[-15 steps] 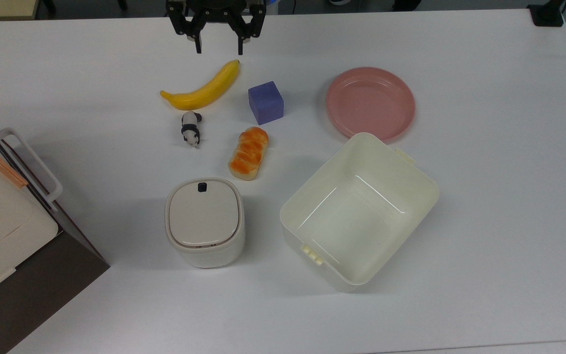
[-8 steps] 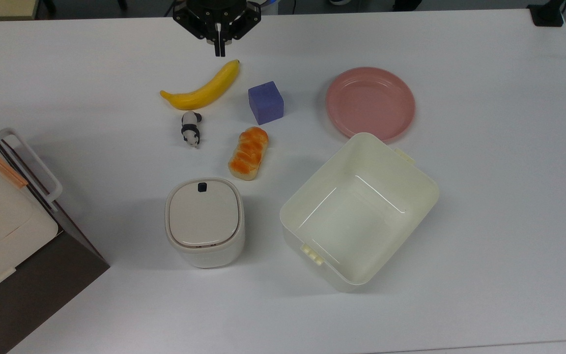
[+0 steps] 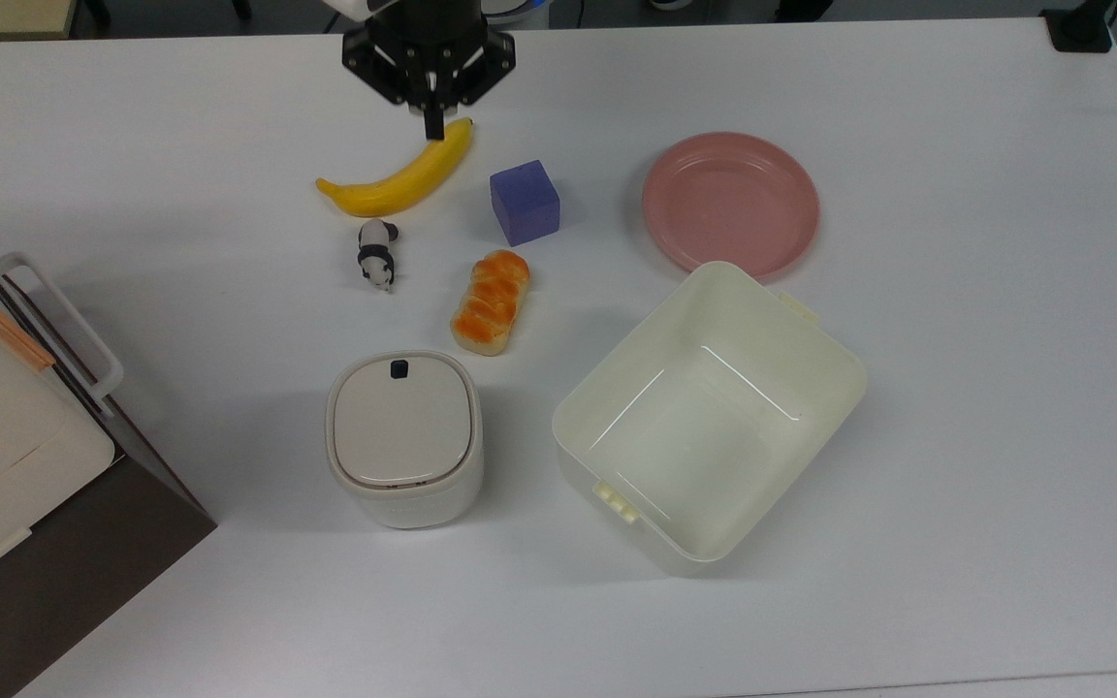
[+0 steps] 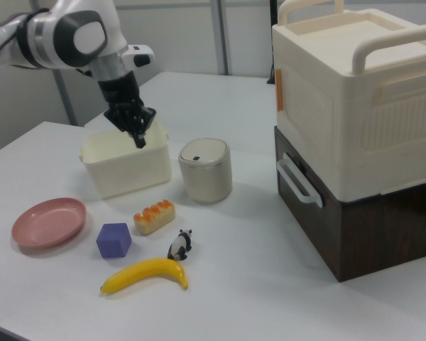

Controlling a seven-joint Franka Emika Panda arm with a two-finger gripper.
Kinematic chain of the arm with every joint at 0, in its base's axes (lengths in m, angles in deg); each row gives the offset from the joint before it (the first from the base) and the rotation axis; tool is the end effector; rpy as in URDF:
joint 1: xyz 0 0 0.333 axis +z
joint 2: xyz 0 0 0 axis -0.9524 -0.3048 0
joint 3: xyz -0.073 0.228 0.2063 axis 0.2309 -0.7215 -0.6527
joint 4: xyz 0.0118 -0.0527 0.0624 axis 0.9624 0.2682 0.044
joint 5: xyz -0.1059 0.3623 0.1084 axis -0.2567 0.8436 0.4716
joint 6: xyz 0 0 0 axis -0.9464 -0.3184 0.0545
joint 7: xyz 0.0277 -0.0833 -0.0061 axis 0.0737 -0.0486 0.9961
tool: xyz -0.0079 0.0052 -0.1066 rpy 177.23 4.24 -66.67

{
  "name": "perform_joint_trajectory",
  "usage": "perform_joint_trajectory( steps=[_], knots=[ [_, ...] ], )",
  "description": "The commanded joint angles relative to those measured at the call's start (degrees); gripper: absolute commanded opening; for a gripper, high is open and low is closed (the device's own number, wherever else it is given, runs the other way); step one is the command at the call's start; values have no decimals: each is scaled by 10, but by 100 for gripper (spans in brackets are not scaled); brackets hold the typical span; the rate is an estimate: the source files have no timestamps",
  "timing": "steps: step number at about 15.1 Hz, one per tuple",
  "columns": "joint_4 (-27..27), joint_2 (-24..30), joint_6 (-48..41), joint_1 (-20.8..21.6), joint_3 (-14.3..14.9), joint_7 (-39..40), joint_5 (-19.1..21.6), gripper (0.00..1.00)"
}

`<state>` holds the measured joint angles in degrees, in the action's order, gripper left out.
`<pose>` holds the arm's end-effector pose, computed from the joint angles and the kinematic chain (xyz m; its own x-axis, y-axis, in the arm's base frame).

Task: Open the trash can
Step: 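Move the gripper down and over toward the white trash can lid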

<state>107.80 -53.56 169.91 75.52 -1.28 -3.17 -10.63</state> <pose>0.5947 0.0072 0.5608 0.9945 0.0703 0.0776 0.0643 -0.9949 0.0777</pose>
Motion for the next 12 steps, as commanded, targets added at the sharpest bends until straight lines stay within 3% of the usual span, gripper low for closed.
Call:
perform_joint_trajectory(
  steps=[1,7,9,12],
  knots=[
    [-18,-45,83,0,6,15,2,0],
    [-19,-124,260,-4,7,12,-2,0],
    [-23,-138,291,-17,7,14,-3,0],
    [-72,-184,298,-26,7,11,-3,0]
  ],
)
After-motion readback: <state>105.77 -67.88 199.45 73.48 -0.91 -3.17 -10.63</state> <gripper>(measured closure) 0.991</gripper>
